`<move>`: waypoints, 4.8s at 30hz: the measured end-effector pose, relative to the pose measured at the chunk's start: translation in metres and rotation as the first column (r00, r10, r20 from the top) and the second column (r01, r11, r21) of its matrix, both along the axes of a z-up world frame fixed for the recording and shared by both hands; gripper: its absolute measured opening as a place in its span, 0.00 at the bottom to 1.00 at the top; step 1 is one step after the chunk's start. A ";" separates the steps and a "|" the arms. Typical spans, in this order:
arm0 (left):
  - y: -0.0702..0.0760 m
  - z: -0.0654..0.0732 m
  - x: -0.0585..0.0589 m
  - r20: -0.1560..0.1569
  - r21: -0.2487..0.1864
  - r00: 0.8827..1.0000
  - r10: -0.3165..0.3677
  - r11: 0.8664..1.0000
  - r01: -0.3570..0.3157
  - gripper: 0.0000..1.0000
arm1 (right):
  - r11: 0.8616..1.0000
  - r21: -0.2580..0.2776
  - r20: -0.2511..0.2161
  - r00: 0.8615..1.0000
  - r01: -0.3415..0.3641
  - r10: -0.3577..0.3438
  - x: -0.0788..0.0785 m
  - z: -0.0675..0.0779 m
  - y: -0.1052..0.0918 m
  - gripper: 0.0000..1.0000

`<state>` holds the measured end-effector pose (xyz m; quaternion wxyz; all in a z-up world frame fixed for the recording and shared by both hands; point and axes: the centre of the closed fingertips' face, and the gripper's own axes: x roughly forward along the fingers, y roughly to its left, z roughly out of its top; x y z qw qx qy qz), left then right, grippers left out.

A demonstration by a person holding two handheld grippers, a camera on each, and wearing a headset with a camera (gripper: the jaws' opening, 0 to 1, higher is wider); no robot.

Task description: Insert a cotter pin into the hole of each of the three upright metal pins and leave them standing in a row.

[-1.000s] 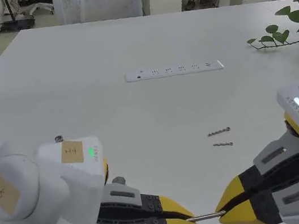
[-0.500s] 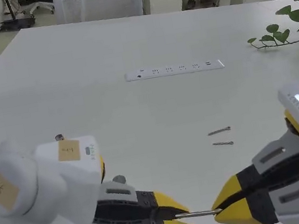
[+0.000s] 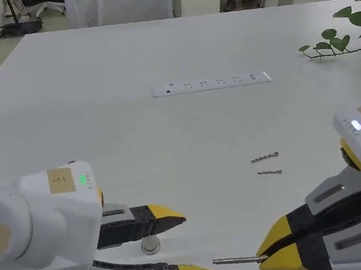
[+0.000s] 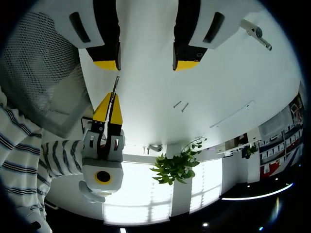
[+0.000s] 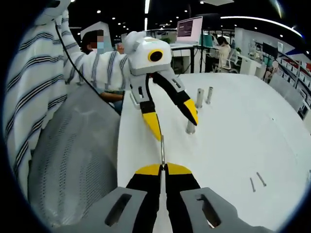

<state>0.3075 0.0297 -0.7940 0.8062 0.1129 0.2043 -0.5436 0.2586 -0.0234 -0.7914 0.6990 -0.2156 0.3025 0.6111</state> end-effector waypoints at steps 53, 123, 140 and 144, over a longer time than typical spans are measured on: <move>0.043 -0.057 0.041 -0.016 0.120 0.981 0.192 0.975 -0.189 0.11 | 0.980 -0.046 -0.025 0.981 0.192 -0.193 0.030 -0.013 -0.004 0.03; 0.037 -0.059 0.038 -0.041 0.170 0.923 0.382 0.913 -0.370 0.11 | 0.980 -0.058 0.017 0.982 0.188 -0.188 0.065 -0.026 0.055 0.03; 0.037 -0.060 0.037 -0.043 0.172 0.916 0.399 0.906 -0.386 0.11 | 0.971 -0.038 0.064 0.970 0.236 -0.234 0.062 -0.029 0.062 0.03; 0.037 -0.060 0.037 -0.042 0.169 0.917 0.397 0.907 -0.386 0.11 | 0.971 -0.037 0.071 0.970 0.237 -0.234 0.063 -0.029 0.066 0.03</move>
